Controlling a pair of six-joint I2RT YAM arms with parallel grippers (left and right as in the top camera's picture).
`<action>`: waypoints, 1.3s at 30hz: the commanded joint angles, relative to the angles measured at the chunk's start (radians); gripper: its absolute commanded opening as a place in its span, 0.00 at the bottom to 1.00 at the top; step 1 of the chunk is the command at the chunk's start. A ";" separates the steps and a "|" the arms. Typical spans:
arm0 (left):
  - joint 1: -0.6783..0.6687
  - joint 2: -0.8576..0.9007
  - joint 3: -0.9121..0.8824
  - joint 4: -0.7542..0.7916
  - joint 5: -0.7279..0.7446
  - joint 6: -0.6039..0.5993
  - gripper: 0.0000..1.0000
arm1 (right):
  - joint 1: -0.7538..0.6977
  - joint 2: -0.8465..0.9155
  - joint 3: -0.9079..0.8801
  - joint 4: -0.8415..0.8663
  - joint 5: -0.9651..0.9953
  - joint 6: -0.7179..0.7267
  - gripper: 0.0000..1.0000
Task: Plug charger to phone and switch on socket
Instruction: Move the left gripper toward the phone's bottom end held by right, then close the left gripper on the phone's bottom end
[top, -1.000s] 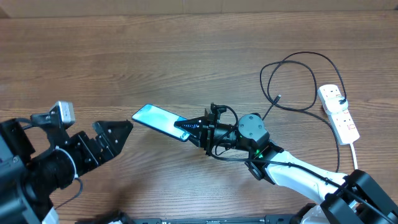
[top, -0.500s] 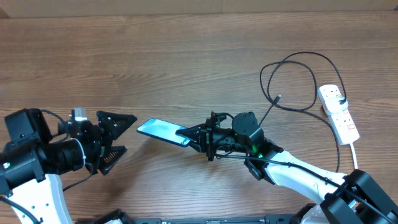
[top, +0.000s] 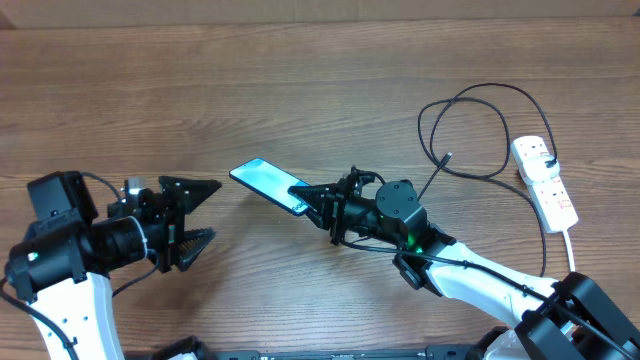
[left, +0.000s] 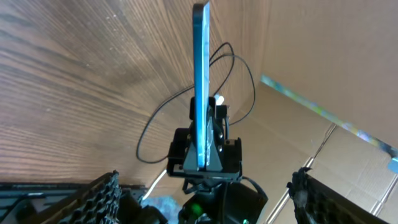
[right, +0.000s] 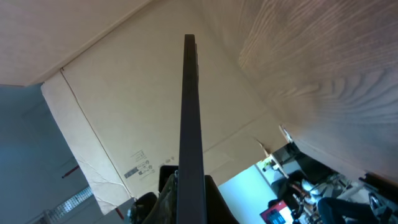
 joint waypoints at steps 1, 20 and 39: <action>-0.071 -0.002 -0.019 0.070 -0.016 -0.132 0.82 | 0.000 -0.013 0.023 0.019 0.023 -0.049 0.04; -0.365 0.173 -0.020 0.353 -0.236 -0.338 0.75 | 0.000 -0.014 0.023 0.104 -0.019 -0.043 0.04; -0.411 0.328 -0.020 0.583 -0.191 -0.357 0.48 | 0.000 -0.014 0.023 -0.019 0.015 0.152 0.04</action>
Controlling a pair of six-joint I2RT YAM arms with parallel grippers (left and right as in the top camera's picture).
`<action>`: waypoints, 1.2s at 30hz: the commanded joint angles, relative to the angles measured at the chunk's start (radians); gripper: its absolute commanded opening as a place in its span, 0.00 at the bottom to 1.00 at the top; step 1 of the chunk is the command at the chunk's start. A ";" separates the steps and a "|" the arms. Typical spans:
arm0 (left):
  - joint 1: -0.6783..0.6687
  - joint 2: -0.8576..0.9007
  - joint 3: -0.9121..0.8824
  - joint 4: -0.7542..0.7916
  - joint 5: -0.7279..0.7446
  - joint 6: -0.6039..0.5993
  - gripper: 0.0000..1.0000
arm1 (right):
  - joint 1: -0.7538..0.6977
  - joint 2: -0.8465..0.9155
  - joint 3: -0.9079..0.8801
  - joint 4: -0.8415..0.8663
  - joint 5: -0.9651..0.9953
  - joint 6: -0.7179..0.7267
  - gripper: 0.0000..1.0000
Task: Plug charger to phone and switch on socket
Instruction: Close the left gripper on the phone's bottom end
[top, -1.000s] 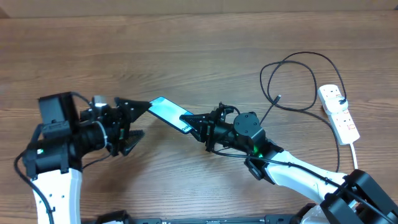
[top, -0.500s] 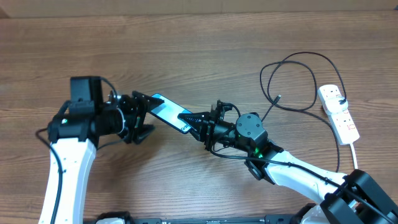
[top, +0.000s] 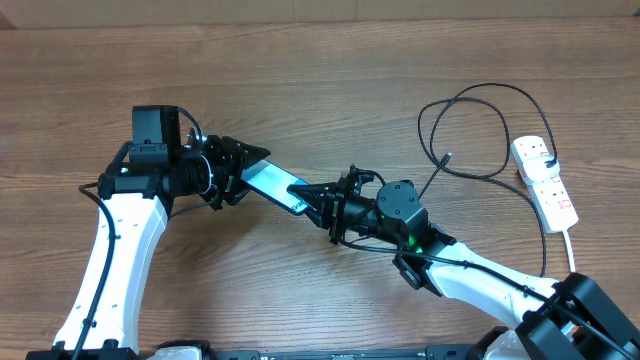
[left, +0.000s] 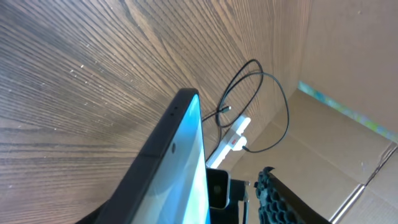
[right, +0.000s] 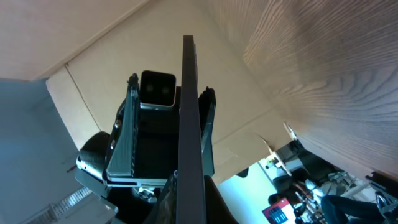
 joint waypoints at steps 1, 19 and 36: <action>-0.009 0.002 -0.003 0.015 0.029 -0.011 0.48 | 0.000 -0.011 0.020 -0.034 0.023 0.138 0.04; -0.085 0.002 -0.003 0.089 0.029 -0.045 0.25 | 0.000 -0.011 0.020 0.048 0.083 0.138 0.04; -0.086 0.002 -0.003 0.227 0.076 -0.108 0.04 | 0.000 -0.011 0.020 0.141 0.080 0.138 0.04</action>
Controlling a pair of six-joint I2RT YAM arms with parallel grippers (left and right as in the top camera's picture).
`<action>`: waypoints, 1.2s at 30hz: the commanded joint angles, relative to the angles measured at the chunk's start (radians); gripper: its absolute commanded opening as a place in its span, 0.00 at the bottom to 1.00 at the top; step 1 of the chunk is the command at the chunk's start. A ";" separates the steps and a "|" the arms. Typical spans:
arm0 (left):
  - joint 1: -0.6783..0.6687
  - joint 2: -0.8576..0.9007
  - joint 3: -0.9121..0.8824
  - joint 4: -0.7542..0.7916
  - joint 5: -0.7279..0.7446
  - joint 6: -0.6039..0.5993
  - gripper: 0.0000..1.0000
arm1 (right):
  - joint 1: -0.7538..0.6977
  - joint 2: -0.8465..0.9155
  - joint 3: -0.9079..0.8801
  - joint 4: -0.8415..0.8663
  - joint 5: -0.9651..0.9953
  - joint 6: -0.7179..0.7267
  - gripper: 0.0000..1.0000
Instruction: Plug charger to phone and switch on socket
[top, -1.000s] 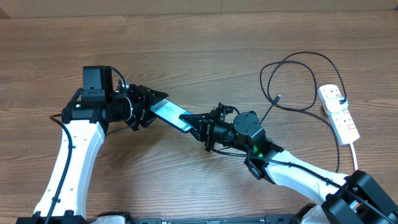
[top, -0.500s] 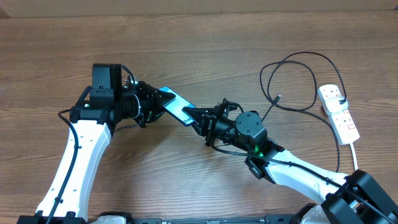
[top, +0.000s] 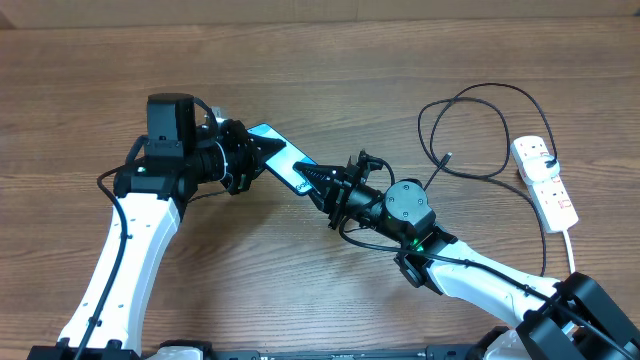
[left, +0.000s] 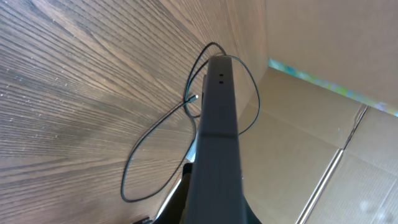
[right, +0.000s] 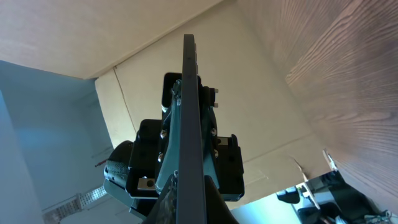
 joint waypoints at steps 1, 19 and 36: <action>-0.007 0.000 0.002 0.015 0.021 -0.040 0.04 | 0.010 -0.012 0.014 0.010 -0.047 0.138 0.04; -0.006 0.000 0.002 0.002 -0.226 0.198 0.04 | 0.009 -0.012 0.014 -0.491 0.064 -0.270 1.00; -0.006 0.005 0.002 -0.325 -0.198 0.645 0.04 | -0.188 -0.072 0.259 -1.204 0.374 -1.075 1.00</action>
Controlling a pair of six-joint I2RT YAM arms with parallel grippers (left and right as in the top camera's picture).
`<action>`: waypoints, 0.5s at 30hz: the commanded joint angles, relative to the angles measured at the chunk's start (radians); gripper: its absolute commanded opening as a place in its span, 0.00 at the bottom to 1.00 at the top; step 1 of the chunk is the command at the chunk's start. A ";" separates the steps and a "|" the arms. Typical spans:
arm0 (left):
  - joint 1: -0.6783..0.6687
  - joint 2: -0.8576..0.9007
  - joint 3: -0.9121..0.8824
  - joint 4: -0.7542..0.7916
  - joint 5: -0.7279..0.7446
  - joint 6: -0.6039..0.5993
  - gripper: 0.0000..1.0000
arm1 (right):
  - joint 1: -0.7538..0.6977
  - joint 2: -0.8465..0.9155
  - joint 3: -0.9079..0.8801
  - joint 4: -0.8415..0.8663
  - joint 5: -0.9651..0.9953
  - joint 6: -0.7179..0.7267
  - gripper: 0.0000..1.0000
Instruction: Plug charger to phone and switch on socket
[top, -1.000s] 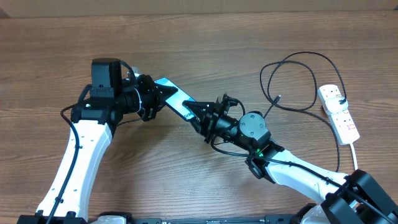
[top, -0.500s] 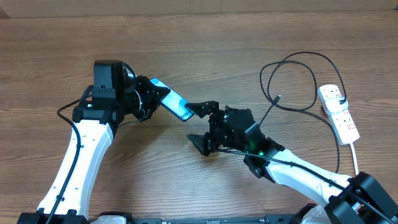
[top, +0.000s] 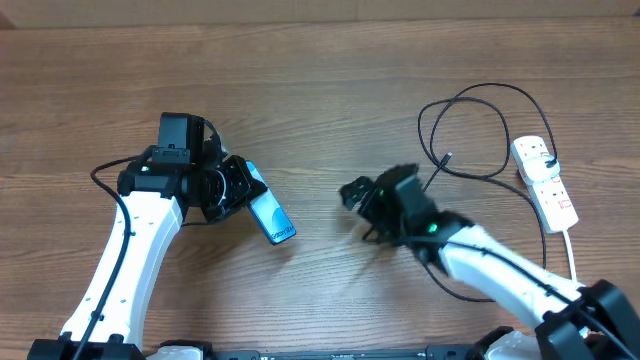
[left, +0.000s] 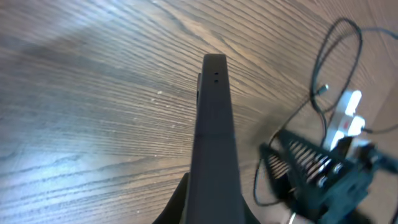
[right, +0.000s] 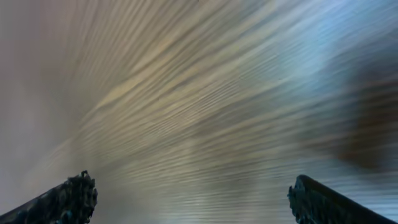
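Note:
The blue-screened phone (top: 268, 213) is held above the table, with my left gripper (top: 243, 195) shut on its upper end. The left wrist view shows the phone (left: 214, 124) edge-on, its free end with two small holes pointing away. My right gripper (top: 352, 195) hangs blurred to the phone's right, open, with nothing between its fingers (right: 74, 198) over bare wood. The black charger cable (top: 470, 100) loops at the right, its loose plug end (top: 448, 156) on the table. The white socket strip (top: 544, 180) lies at the far right.
Wooden table (top: 320, 70) with a cardboard wall along its far edge. The socket strip's white lead (top: 572, 250) runs toward the near right. In the left wrist view my right gripper (left: 317, 177) sits beyond the phone, with the cable (left: 339, 37) behind it.
My right gripper has let go of the phone, now stands open and is further right. My left gripper keeps the phone, which now sits lower and nearer the front, pointing toward the right arm.
First my right gripper held the phone up alone while the left stood open far to the left. Then the left gripper's fingers were around the phone's other end. Then both were shut on it. Now only the left holds it.

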 joint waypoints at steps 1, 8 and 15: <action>-0.002 -0.005 0.014 0.014 0.100 0.107 0.04 | -0.081 -0.037 0.172 -0.191 0.135 -0.162 1.00; -0.002 0.094 0.014 0.173 0.383 0.140 0.04 | -0.223 -0.037 0.253 -0.366 0.190 -0.239 1.00; -0.002 0.315 0.015 0.385 0.704 0.115 0.04 | -0.303 -0.035 0.251 -0.423 0.156 -0.239 1.00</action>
